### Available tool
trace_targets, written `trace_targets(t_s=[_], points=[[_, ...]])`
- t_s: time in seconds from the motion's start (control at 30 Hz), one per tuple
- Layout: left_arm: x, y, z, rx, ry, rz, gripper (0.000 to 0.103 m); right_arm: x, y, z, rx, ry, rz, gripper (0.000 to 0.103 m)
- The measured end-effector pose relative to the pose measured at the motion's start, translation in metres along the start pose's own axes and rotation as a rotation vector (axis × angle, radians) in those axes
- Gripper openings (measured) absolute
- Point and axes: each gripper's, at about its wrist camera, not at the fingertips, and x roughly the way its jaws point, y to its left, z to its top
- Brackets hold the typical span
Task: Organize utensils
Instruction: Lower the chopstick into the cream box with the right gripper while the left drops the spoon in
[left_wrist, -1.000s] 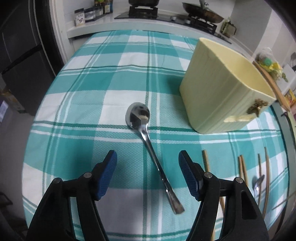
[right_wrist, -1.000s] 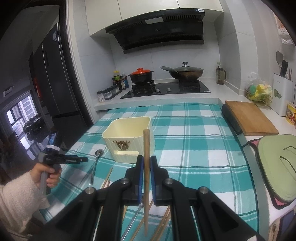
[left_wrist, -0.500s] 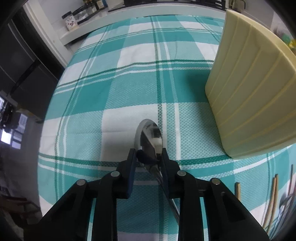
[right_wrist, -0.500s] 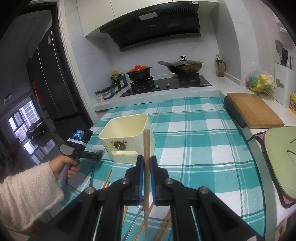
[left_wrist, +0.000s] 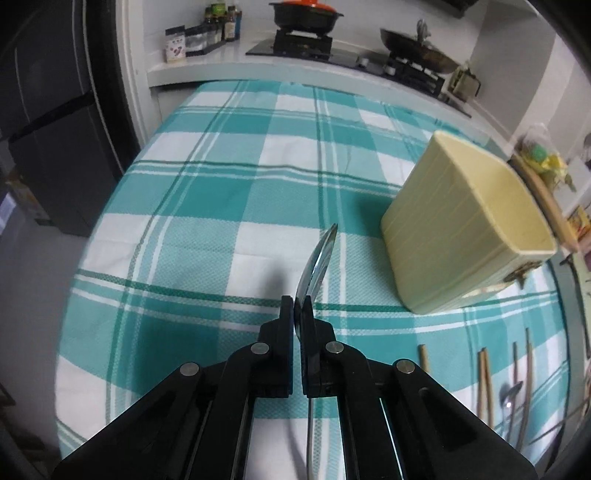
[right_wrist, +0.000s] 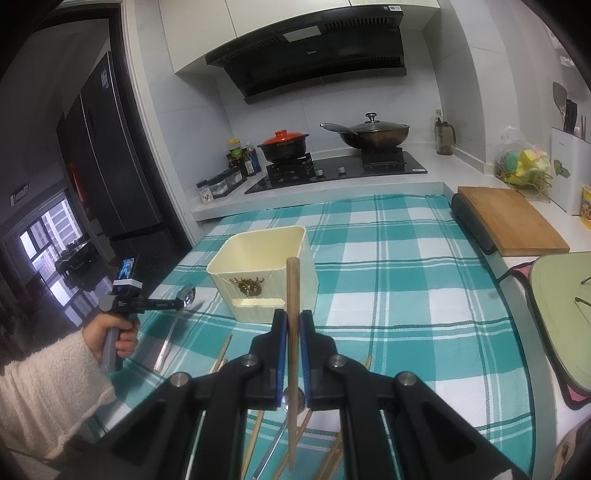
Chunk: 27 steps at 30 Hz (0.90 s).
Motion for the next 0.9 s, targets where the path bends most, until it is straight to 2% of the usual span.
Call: trace_targets(t_s=[0.3,0.43,0.5,0.63,0.73,0.8,0.9], points=[[-0.13,-0.027,0.019,0.018,-0.234,-0.172,0.001,-0.011,0.019,0.025,-0.056,-0.044,-0.01,0.007],[-0.17,-0.04,0.049,0.018,-0.303,-0.228,0.001,-0.007,0.034,0.052,-0.088,-0.086,0.01,0.007],[-0.183,-0.05,0.071,0.013,-0.35,-0.234,0.001,-0.002,0.042,0.073,-0.113,-0.118,0.016,0.007],[-0.186,-0.07,0.114,-0.041,-0.449,-0.252,0.001,0.025,0.059,0.125,-0.152,-0.186,0.032,0.007],[-0.168,-0.085,0.136,-0.077,-0.497,-0.24,0.001,0.054,0.067,0.161,-0.157,-0.241,0.038,0.007],[-0.144,-0.098,0.145,-0.071,-0.501,-0.214,0.001,0.077,0.071,0.178,-0.159,-0.263,0.049,0.007],[-0.098,-0.111,0.147,-0.064,-0.443,-0.19,0.001,0.117,0.073,0.187,-0.181,-0.26,0.047,0.007]])
